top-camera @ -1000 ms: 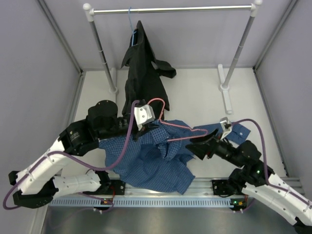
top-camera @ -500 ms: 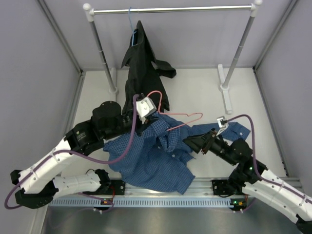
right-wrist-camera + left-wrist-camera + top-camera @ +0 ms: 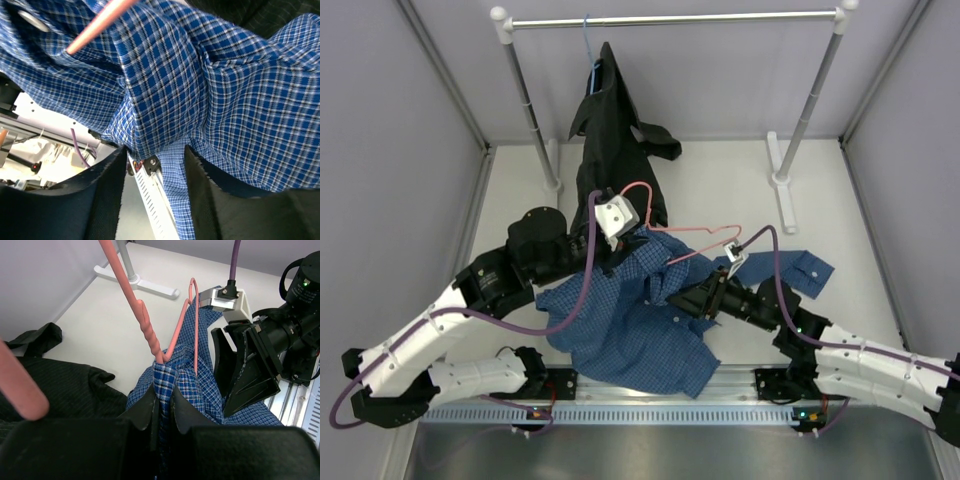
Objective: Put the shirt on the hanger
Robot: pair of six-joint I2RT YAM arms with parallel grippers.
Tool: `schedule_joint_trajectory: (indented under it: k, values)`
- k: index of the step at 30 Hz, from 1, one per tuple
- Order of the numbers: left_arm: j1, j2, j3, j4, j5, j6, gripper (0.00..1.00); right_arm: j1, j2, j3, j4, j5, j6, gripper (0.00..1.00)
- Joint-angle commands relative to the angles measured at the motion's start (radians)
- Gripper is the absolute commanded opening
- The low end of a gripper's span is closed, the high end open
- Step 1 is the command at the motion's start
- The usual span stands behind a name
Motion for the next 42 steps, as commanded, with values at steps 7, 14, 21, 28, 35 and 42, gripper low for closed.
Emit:
schedule_joint_trajectory:
  k: [7,14,21,28,35,42]
  values:
    - [0.002,-0.037,-0.034,0.157,-0.02,-0.028,0.0,0.056,0.092,0.031,0.2,0.069,-0.018,0.38]
    - [0.0,-0.034,-0.049,0.168,-0.071,-0.021,0.0,0.108,0.052,0.055,0.163,0.157,-0.053,0.53]
    - [0.002,-0.034,-0.051,0.173,-0.059,-0.028,0.0,0.116,0.057,0.072,0.047,0.301,-0.07,0.34]
    - [0.002,-0.068,-0.06,0.173,-0.08,0.001,0.0,0.113,-0.003,0.117,-0.137,0.469,-0.133,0.0]
    - [0.002,-0.195,-0.158,0.16,0.021,0.044,0.0,-0.066,-0.123,0.271,-0.488,0.467,-0.225,0.0]
    - [0.002,-0.27,-0.258,0.157,0.104,0.067,0.0,-0.395,-0.055,0.396,-0.639,0.148,-0.282,0.0]
